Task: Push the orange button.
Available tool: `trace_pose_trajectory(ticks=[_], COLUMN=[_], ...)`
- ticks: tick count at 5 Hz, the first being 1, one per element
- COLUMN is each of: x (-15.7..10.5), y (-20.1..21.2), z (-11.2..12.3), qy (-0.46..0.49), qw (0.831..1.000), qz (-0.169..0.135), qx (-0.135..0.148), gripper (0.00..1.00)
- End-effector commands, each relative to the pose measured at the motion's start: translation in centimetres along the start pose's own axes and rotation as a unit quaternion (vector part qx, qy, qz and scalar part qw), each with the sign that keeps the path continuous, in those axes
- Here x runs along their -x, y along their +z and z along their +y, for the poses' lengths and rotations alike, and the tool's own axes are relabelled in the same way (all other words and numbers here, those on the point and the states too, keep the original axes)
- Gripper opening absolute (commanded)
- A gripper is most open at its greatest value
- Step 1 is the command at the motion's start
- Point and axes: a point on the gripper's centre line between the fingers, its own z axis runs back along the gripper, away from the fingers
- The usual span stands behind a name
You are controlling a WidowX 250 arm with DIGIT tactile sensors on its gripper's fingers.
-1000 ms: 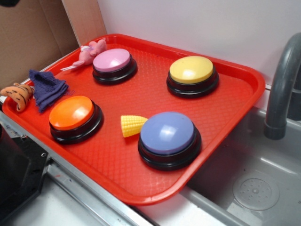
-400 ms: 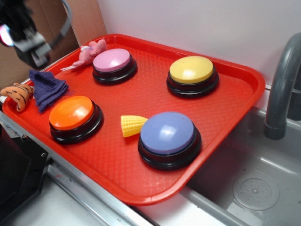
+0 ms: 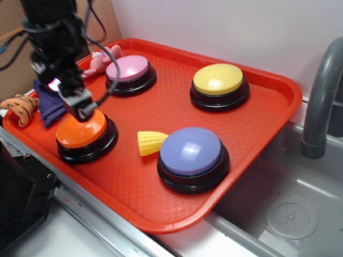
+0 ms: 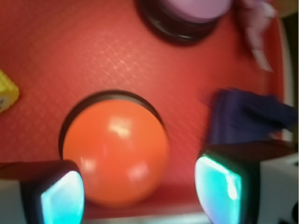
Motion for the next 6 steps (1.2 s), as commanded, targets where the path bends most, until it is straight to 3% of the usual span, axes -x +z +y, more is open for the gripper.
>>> trace_pose_trajectory(ticks=[1, 2, 4, 5, 6], x=[-0.2, 0.0, -1.4, -1.4, -1.2], y=[-2.5, -1.7, 5.2, 6.9, 7.6], z=[-0.1, 0.0, 0.9, 1.6, 2.2], qy=[-0.008, -0.004, -0.024, -0.016, -0.016], qw=[0.999, 1.0, 0.999, 0.999, 0.999], qz=[0.008, 0.007, -0.03, -0.032, -0.025], qx=[0.034, 0.024, -0.005, -0.004, 0.041], gripper=[1.0, 1.0, 1.0, 1.0, 1.0])
